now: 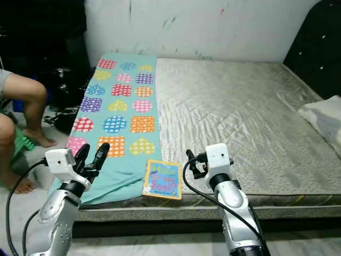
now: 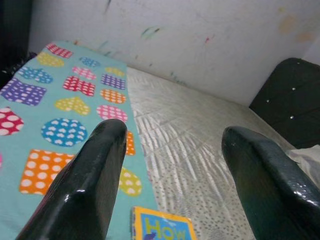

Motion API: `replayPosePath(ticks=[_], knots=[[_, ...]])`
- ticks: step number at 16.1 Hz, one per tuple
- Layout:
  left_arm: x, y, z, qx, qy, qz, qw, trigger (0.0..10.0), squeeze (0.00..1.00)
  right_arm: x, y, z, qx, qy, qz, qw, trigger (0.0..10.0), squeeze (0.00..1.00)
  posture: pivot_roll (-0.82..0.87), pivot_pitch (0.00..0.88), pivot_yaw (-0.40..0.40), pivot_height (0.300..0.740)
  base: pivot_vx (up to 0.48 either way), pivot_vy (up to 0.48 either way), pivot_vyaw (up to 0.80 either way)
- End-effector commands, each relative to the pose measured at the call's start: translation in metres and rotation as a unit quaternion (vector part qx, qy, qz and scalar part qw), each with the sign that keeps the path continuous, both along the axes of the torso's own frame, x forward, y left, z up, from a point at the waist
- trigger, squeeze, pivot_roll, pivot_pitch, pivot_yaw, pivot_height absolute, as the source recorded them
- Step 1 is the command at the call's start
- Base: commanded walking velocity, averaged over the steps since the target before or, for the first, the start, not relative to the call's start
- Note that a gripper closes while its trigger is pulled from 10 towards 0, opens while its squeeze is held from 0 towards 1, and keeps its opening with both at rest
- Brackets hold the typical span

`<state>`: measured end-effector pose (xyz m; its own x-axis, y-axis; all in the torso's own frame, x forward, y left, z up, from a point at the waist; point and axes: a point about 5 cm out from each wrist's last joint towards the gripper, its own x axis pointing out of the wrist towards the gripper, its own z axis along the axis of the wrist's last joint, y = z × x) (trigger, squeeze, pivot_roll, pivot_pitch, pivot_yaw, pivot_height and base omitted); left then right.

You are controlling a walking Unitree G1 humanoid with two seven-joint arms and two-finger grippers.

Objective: Clean up the room

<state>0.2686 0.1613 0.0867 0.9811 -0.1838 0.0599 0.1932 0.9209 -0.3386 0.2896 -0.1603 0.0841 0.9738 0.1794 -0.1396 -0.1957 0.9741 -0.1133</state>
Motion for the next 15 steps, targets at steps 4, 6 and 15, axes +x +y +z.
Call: replayPosePath(ticks=[4, 6, 15], knots=[[-0.0005, -0.0066, 0.0019, -0.006, -0.007, -0.017, 1.0, 10.0, 0.0, 0.0015, -0.0037, 0.0028, -0.008, -0.005, -0.001, 1.0, 10.0, 0.0, -0.07, 0.0, -0.035, 0.74, 0.133, 0.0, 0.0], [-0.001, -0.0073, 0.0018, -0.007, -0.007, -0.019, 1.0, 10.0, 0.0, 0.0013, -0.0039, 0.0027, -0.009, -0.005, 0.0, 1.0, 10.0, 0.0, -0.07, 0.0, -0.035, 0.74, 0.294, 0.0, 0.0], [-0.0023, -0.0076, 0.0005, -0.007, -0.004, -0.022, 1.0, 10.0, 0.0, 0.0008, -0.0034, 0.002, -0.01, -0.005, 0.001, 1.0, 10.0, 0.0, -0.07, 0.0, -0.039, 0.74, 0.301, 0.0, 0.0]])
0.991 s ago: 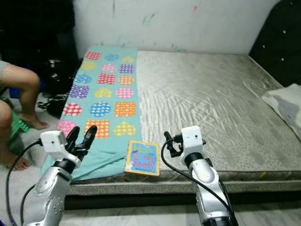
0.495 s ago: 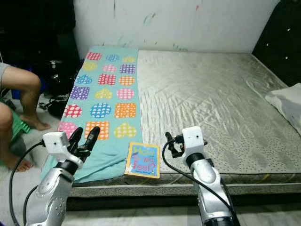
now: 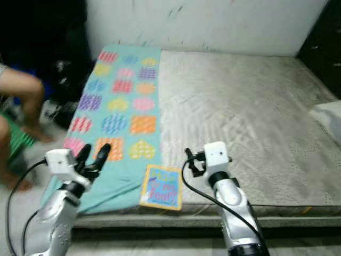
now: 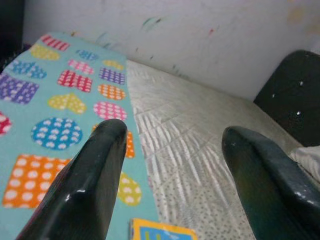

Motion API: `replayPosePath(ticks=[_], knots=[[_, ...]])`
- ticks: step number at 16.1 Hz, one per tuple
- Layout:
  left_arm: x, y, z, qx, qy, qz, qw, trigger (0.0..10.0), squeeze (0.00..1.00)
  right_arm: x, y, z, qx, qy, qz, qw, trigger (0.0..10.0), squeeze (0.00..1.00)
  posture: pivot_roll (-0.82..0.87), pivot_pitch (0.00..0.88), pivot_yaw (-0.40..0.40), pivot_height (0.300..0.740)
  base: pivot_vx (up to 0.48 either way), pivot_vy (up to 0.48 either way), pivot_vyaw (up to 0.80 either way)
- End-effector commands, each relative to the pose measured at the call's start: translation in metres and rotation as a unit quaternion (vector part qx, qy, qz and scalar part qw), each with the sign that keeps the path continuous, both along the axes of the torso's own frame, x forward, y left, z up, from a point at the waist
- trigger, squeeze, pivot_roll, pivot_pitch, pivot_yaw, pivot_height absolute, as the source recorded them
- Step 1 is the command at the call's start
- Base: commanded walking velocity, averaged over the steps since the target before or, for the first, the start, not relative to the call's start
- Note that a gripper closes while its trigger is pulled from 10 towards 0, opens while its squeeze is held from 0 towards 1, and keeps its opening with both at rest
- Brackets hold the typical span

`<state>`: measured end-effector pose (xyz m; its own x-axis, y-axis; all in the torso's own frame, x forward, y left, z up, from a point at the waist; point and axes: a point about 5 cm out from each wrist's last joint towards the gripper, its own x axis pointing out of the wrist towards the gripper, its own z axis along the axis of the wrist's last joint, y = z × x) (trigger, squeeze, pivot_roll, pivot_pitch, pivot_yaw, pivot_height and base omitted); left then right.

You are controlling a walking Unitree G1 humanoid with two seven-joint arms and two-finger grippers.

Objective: Clean up the room

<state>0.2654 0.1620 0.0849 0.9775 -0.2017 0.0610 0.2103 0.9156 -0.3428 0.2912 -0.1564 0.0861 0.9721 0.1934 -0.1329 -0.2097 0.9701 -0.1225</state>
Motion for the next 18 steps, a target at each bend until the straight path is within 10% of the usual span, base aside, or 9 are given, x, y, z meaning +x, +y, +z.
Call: replayPosePath(ticks=[1, 18], knots=[[0.0008, -0.0083, 0.0023, -0.005, -0.004, -0.013, 1.0, 10.0, 0.0, -0.001, -0.0072, -0.0002, -0.006, 0.0, -0.007, 1.0, 10.0, 0.0, -0.07, 0.0, -0.039, 0.74, 0.307, 0.0, 0.0], [0.0049, -0.002, -0.0043, 0.01, 0.023, 0.034, 0.999, 10.0, 0.0, 0.0004, -0.0127, -0.0073, -0.024, 0.017, -0.018, 0.999, 10.0, 0.0, -0.06, 0.0, -0.041, 0.74, 0.234, 0.0, 0.0]])
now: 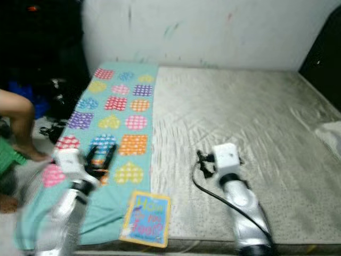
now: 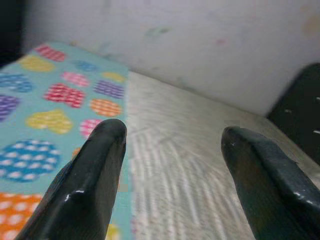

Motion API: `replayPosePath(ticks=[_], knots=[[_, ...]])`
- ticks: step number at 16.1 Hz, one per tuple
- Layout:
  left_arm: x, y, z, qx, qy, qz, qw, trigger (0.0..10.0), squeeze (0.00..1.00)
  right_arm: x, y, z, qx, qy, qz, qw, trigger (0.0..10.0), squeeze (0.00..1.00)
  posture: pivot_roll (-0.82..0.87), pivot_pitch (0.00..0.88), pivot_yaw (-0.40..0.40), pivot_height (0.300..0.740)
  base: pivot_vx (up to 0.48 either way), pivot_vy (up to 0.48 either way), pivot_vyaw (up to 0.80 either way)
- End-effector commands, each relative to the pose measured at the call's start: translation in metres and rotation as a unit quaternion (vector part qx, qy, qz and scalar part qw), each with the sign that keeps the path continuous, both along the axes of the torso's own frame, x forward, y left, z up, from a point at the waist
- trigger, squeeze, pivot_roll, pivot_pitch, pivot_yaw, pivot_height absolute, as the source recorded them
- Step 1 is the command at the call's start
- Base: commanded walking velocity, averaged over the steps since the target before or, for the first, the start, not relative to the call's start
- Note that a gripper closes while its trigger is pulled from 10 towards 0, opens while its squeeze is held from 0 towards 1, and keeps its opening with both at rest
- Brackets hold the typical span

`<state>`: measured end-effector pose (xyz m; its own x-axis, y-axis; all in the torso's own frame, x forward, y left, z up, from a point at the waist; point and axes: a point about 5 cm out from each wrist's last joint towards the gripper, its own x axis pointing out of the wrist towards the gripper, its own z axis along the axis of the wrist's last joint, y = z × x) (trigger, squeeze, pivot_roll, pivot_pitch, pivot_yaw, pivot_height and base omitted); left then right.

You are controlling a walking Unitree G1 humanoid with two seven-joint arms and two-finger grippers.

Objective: Clean up the room

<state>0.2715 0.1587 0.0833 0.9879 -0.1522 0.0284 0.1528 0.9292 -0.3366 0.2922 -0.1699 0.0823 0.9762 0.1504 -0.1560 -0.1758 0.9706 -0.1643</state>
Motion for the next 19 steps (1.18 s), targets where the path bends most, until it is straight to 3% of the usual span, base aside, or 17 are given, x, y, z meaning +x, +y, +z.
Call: replayPosePath(ticks=[1, 7, 11, 16, 19], knots=[[-0.001, 0.001, -0.002, 0.004, 0.005, 0.006, 1.0, 10.0, 0.0, 0.0, 0.0, -0.004, -0.003, 0.013, -0.001, 1.0, 10.0, 0.0, -0.06, 0.0, -0.042, 0.74, 0.0, 0.0, 0.0], [-0.003, 0.008, -0.007, 0.038, 0.006, 0.004, 0.999, 10.0, 0.0, 0.002, -0.004, -0.011, -0.01, 0.027, -0.013, 1.0, 10.0, 0.0, -0.07, 0.0, -0.031, 0.74, 0.0, 0.0, -0.18], [-0.007, 0.022, -0.018, 0.039, 0.032, 0.024, 0.998, 10.0, 0.0, -0.004, -0.003, -0.024, -0.008, 0.05, -0.011, 0.999, 10.0, 0.0, -0.06, 0.0, -0.035, 0.74, 0.0, 0.0, 0.0], [-0.007, 0.024, -0.023, 0.045, 0.044, 0.028, 0.998, 10.0, 0.0, -0.004, -0.006, -0.028, -0.009, 0.058, -0.017, 0.998, 10.0, 0.0, -0.06, 0.0, -0.035, 0.74, 0.0, 0.0, 0.0], [-0.006, 0.026, -0.025, 0.039, 0.048, 0.034, 0.998, 10.0, 0.0, -0.005, -0.007, -0.03, -0.012, 0.061, -0.02, 0.998, 10.0, 0.0, -0.06, 0.0, -0.035, 0.74, 0.0, 0.0, -0.8]])
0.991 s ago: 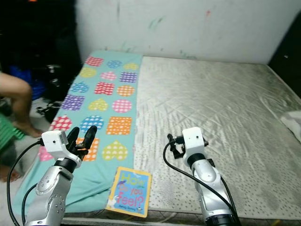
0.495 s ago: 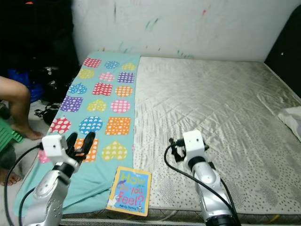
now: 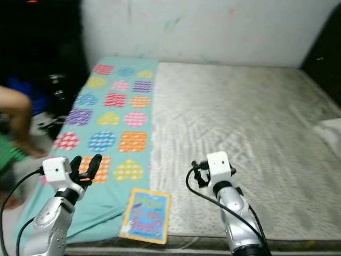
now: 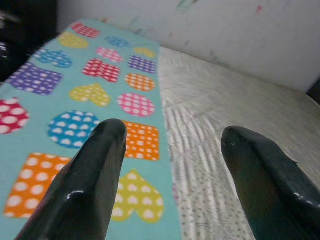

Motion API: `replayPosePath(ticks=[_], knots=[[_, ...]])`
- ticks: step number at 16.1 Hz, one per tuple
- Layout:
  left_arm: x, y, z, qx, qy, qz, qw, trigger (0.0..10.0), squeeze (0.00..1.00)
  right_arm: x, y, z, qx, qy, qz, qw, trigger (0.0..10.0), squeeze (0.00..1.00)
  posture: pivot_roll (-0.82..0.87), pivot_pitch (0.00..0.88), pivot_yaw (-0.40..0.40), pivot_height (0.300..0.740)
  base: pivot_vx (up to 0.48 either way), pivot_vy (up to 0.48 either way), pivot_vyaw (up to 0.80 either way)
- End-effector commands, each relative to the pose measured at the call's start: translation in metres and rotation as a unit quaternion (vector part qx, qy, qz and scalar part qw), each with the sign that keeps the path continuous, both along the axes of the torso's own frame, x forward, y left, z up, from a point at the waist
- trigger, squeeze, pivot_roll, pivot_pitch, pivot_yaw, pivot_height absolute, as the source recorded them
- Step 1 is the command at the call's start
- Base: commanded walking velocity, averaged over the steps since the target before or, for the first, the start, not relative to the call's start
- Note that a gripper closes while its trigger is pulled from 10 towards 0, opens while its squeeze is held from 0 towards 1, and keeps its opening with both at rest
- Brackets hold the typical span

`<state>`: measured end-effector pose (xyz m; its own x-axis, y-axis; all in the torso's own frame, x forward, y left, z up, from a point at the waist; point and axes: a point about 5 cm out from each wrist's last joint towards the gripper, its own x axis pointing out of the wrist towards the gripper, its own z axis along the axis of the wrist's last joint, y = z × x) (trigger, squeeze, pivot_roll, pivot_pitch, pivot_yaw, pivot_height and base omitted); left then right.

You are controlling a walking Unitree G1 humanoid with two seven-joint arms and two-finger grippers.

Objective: Clean up the room

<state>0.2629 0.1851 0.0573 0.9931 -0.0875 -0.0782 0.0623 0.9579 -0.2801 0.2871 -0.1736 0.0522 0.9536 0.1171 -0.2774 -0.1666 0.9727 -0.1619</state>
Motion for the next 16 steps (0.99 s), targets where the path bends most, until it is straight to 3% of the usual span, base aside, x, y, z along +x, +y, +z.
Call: replayPosePath(ticks=[1, 5, 12, 16], knots=[[0.003, 0.0, 0.001, 0.001, -0.002, 0.002, 1.0, 10.0, 0.0, 0.0, -0.004, 0.0, -0.004, -0.001, -0.006, 1.0, 10.0, 0.0, -0.06, 0.0, -0.034, 0.74, 0.0, 0.0, -0.8], [0.004, -0.002, 0.003, -0.002, -0.006, 0.0, 1.0, 10.0, 0.0, 0.0, -0.005, 0.0, -0.005, -0.001, -0.006, 1.0, 10.0, 0.0, -0.06, 0.0, -0.035, 0.74, 0.0, 0.0, -0.73], [0.0, -0.001, 0.007, -0.007, -0.005, 0.007, 1.0, 10.0, 0.0, -0.004, -0.005, 0.003, -0.008, -0.005, 0.0, 1.0, 10.0, 0.0, -0.05, 0.0, -0.04, 0.74, 0.0, 0.0, 0.0], [-0.01, 0.012, 0.012, 0.0, -0.002, 0.018, 1.0, 10.0, 0.0, -0.003, -0.01, 0.011, 0.0, -0.006, -0.009, 1.0, 10.0, 0.0, -0.04, 0.0, -0.047, 0.74, 0.0, 0.0, 0.0]])
